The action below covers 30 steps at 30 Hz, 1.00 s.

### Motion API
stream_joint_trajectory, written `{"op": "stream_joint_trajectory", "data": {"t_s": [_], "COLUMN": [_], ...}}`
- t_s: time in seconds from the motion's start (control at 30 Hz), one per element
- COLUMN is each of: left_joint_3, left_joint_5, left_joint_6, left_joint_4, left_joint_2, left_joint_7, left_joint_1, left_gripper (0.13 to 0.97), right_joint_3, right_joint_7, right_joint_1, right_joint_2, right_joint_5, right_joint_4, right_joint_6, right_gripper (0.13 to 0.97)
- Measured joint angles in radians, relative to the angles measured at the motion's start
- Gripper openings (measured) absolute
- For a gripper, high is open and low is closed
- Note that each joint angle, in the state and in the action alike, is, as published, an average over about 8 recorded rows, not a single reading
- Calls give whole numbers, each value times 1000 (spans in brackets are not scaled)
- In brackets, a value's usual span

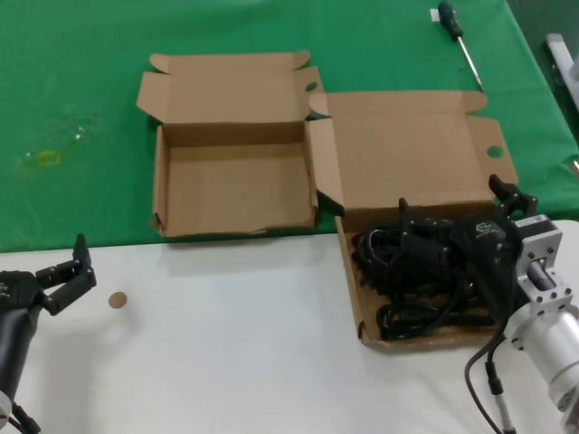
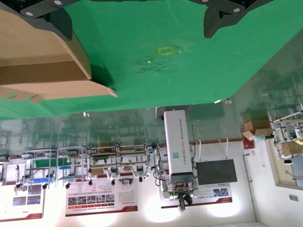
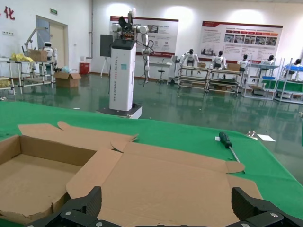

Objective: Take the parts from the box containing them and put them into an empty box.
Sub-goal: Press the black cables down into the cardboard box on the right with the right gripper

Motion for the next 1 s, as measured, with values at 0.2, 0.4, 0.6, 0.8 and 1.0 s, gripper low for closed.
{"op": "stream_joint_trajectory", "data": {"t_s": [0.2, 0.4, 0.6, 0.8, 1.0], "left_joint_3": [0, 0, 0, 0, 0], "left_joint_5": [0, 0, 0, 0, 0], "left_joint_6": [0, 0, 0, 0, 0], "left_joint_4": [0, 0, 0, 0, 0], "left_joint_2": [0, 0, 0, 0, 0], "left_joint_7": [0, 0, 0, 0, 0], "left_joint_1": [0, 0, 0, 0, 0], "left_gripper": [966, 966, 966, 956, 927], "right_joint_3": [0, 0, 0, 0, -1], "right_joint_7": [0, 0, 0, 0, 2], "right_joint_1": [0, 0, 0, 0, -1], "right_joint_2": [0, 0, 0, 0, 3], "right_joint_5": [0, 0, 0, 0, 2], "right_joint_4": [0, 0, 0, 0, 2], "right_joint_6": [0, 0, 0, 0, 2], "right_gripper": [966, 966, 966, 966, 966]}}
